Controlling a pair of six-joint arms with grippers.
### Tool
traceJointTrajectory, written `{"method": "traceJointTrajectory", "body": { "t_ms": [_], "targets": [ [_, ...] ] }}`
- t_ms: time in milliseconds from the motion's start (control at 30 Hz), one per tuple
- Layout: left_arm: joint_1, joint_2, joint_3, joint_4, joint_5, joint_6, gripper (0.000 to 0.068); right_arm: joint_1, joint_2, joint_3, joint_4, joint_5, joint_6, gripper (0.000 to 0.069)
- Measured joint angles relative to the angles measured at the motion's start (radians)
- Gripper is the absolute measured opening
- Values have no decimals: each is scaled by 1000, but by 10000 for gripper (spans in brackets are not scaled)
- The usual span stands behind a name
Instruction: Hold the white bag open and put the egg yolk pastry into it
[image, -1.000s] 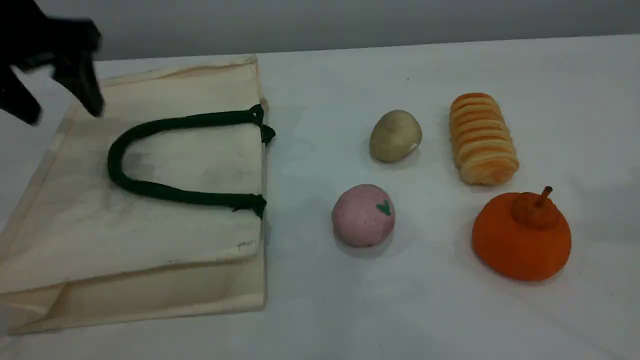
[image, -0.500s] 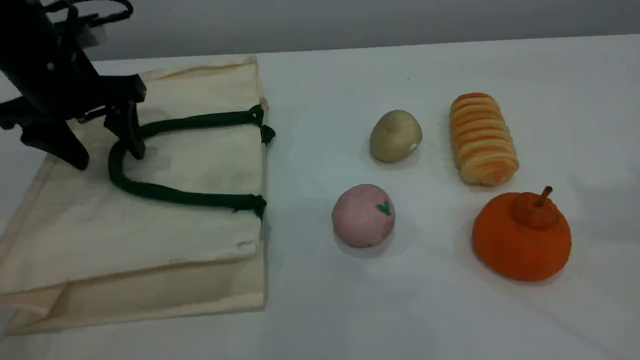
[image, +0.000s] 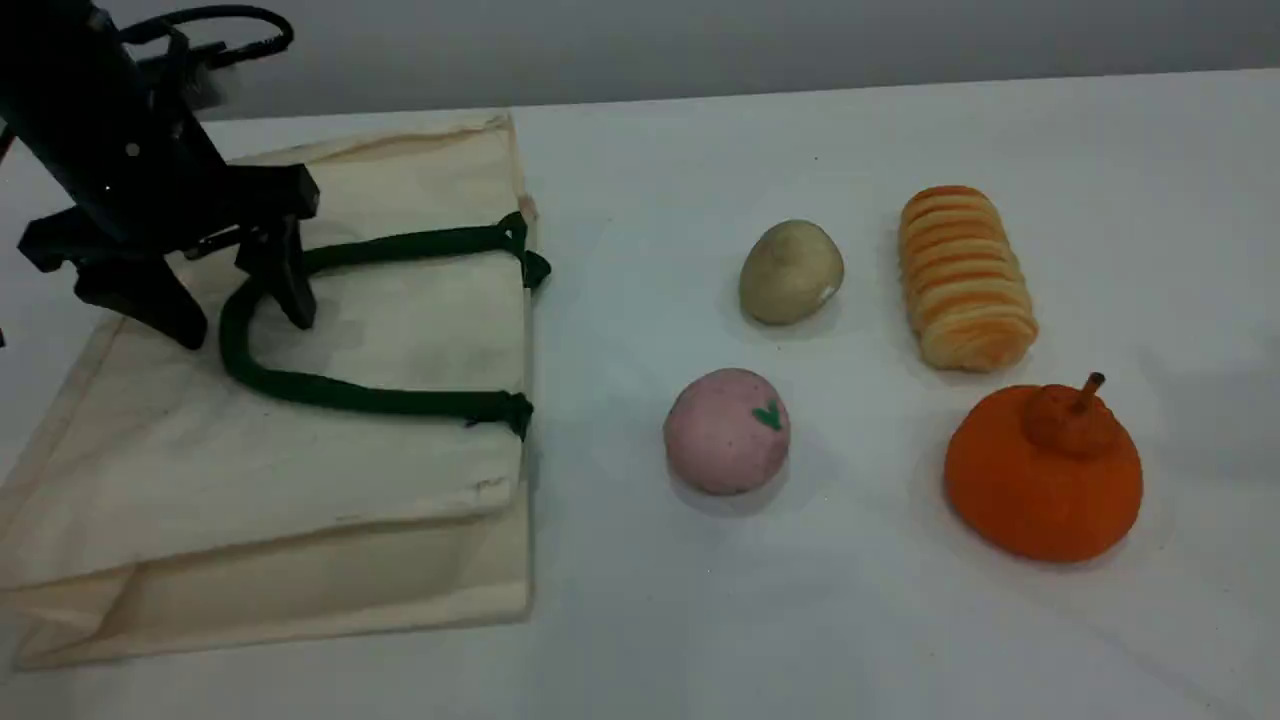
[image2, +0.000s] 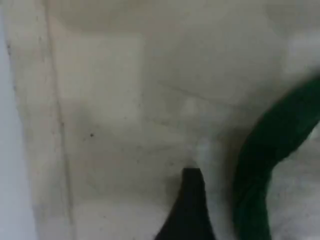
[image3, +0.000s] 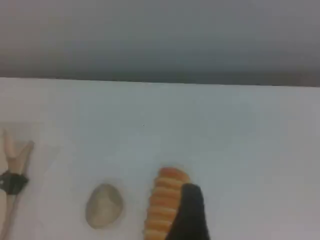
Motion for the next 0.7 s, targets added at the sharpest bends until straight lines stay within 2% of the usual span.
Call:
{"method": "traceJointTrajectory", "body": {
  "t_ms": [167,600,700],
  "targets": [
    [0,0,0,0,1,0,510,0,0,0,0,1,0,552],
    [0,42,1,5,8,6,202,0,0,0,-1,6,-1,552],
    [0,42,1,5,10,39,136,0,0,0,-1,6,-1,552]
  ]
}}
